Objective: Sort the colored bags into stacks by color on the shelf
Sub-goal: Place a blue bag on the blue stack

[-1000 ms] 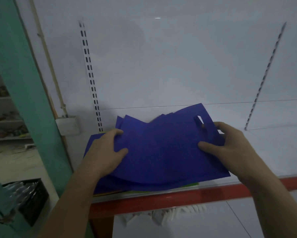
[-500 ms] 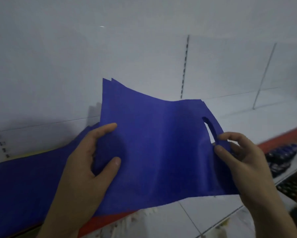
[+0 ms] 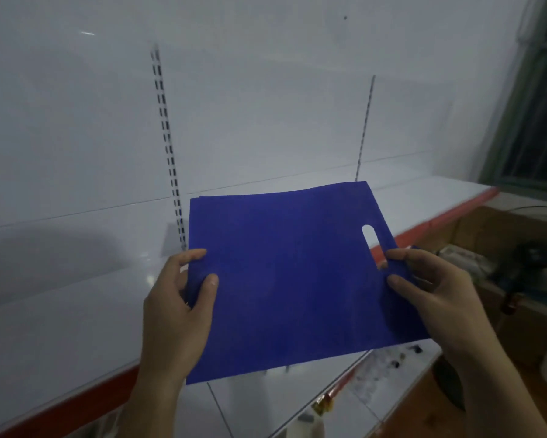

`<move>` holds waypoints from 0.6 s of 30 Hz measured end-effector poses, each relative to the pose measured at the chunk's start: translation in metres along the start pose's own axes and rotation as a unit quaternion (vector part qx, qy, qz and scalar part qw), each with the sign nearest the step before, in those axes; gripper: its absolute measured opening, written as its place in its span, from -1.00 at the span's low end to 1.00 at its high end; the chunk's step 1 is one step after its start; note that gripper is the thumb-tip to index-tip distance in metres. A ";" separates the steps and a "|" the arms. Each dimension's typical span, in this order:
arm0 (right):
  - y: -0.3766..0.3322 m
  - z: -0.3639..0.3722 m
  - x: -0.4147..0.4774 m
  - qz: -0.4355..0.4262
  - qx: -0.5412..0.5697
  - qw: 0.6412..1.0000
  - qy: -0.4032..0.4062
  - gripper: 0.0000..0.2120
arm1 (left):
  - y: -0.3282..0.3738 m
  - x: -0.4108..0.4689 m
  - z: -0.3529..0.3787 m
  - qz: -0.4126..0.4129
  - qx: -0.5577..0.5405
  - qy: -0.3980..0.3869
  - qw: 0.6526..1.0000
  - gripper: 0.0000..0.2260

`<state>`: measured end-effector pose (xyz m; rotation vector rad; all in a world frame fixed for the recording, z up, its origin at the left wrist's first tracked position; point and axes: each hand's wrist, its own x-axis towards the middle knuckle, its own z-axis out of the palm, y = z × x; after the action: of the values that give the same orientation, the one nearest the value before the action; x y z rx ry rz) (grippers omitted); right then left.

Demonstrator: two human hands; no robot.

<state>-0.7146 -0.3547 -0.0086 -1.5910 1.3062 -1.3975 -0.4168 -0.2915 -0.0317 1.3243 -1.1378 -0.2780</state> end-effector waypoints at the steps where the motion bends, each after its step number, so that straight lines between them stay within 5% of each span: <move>1: 0.007 -0.009 0.012 0.001 -0.004 1.000 -0.001 -0.77 | 0.002 0.002 0.016 -0.015 -0.005 0.004 1.000 -0.74; 4: 0.025 -0.026 0.049 0.003 -0.014 1.000 0.003 -0.79 | 0.005 0.018 0.052 -0.022 0.004 0.014 1.000 -0.66; 8: 0.042 -0.014 0.104 -0.007 -0.022 0.999 -0.034 -0.83 | -0.012 0.046 0.072 0.007 0.118 0.038 0.992 -0.79; 18: 0.079 0.121 0.181 -0.075 -0.052 0.969 -0.231 -0.85 | -0.066 0.070 0.021 -0.106 0.322 0.103 0.935 -0.96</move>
<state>-0.6292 -0.5659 -0.0503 -1.9720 1.0078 -0.9666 -0.3719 -0.3753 -0.0575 2.0101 -0.9353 0.0966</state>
